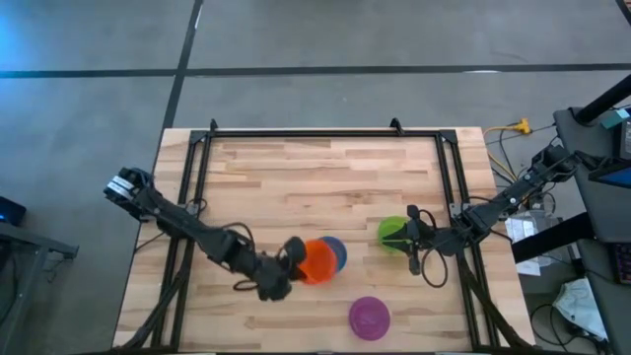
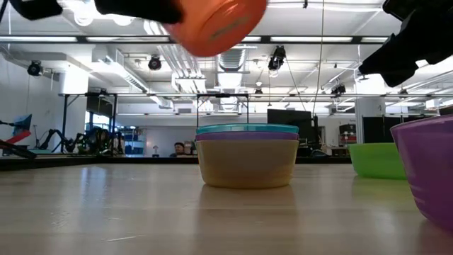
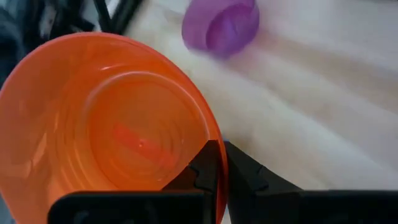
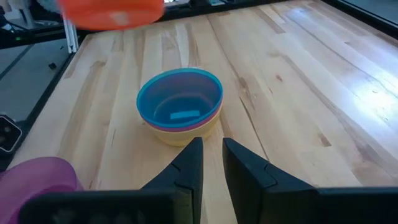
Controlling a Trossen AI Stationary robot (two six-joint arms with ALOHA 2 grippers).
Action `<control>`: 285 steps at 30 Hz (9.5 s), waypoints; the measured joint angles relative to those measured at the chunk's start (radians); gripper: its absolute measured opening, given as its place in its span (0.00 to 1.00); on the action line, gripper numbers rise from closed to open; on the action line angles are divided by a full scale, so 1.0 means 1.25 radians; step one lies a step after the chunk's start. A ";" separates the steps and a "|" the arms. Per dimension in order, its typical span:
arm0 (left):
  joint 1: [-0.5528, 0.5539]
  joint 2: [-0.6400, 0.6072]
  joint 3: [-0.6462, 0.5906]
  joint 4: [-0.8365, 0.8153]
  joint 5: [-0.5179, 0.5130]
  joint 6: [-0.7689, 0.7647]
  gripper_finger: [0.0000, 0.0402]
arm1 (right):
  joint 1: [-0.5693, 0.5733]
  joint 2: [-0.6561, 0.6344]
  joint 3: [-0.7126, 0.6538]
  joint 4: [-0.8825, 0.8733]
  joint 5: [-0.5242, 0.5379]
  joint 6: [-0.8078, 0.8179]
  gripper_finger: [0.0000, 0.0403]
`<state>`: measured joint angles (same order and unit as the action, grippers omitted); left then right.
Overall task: Nest bowls inside each other
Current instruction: Stack the orange bowl on the blue bowl, then stack the green bowl on the orange bowl
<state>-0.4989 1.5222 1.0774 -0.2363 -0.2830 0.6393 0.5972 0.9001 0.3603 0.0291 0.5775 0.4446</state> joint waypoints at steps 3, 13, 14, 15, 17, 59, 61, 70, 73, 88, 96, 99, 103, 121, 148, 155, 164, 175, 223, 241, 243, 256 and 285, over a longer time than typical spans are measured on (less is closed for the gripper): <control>-0.011 0.047 0.044 0.003 -0.007 0.003 0.00 | 0.000 0.000 0.000 0.007 0.000 0.000 0.14; 0.004 0.234 0.219 -0.192 -0.056 0.065 0.00 | 0.000 0.000 0.000 0.010 0.000 0.004 0.14; 0.007 0.248 0.237 -0.220 -0.058 0.065 0.00 | 0.000 0.000 0.000 0.010 0.000 0.004 0.14; 0.011 0.260 0.254 -0.242 -0.058 0.065 0.00 | 0.000 0.000 0.000 0.010 0.000 0.004 0.14; 0.019 0.277 0.279 -0.278 -0.057 0.065 0.00 | 0.000 0.000 0.000 0.010 0.000 0.004 0.14; 0.129 0.289 0.308 -0.384 0.096 0.014 0.00 | 0.000 0.000 -0.001 0.010 0.000 0.007 0.14; 0.131 0.289 0.308 -0.384 0.103 0.014 0.00 | 0.000 0.000 -0.001 0.010 0.000 0.007 0.14; 0.133 0.289 0.308 -0.384 0.137 0.016 0.00 | 0.000 0.000 -0.001 0.010 0.000 0.006 0.14; 0.133 0.289 0.308 -0.384 0.137 0.016 0.00 | 0.000 0.000 -0.001 0.010 0.000 0.006 0.14; 0.148 0.289 0.308 -0.375 0.146 0.017 0.00 | 0.000 0.000 -0.001 0.010 0.000 0.001 0.14; 0.150 0.288 0.335 -0.386 0.163 0.018 0.00 | 0.000 0.000 -0.001 0.010 0.000 0.001 0.14; 0.151 0.288 0.339 -0.386 0.173 0.023 0.00 | 0.000 0.000 -0.001 0.010 0.000 0.001 0.14; 0.152 0.288 0.340 -0.407 0.174 0.024 0.00 | 0.000 0.000 -0.001 0.010 -0.008 0.009 0.14; 0.180 0.288 0.387 -0.447 0.183 0.011 0.00 | 0.000 0.000 -0.001 0.003 -0.097 0.024 0.14; 0.181 0.340 0.385 -0.441 0.176 -0.025 0.00 | 0.000 0.000 -0.001 0.004 -0.097 0.019 0.14; 0.178 0.340 0.386 -0.446 0.179 -0.046 0.03 | 0.000 0.000 -0.001 0.004 -0.097 0.019 0.14; 0.178 0.340 0.386 -0.447 0.180 -0.066 0.15 | 0.000 0.000 -0.001 0.004 -0.097 0.019 0.14; 0.171 0.331 0.408 -0.448 0.180 -0.066 0.17 | 0.000 0.000 -0.001 0.004 -0.097 0.019 0.14; 0.048 -0.277 -0.409 0.514 -0.261 -0.599 0.17 | -0.112 0.101 0.152 -0.426 -0.249 0.116 0.33; 0.047 -0.284 -0.417 0.448 -0.176 -0.654 0.17 | -0.154 0.522 0.329 -0.534 -0.317 0.119 0.31; 0.047 -0.280 -0.417 0.447 -0.173 -0.654 0.17 | -0.154 0.538 0.343 -0.542 -0.323 0.117 0.29; 0.046 -0.277 -0.416 0.455 -0.109 -0.696 0.17 | -0.154 0.523 0.419 -0.640 -0.345 0.117 0.03; -0.007 -0.277 -0.416 0.409 -0.079 -0.754 0.17 | -0.007 0.547 0.671 -0.570 -0.153 -0.368 0.02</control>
<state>-0.5072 1.1758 0.5571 0.2752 -0.3813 -0.3034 0.5890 1.5841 1.1996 -0.6839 0.3865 -0.0151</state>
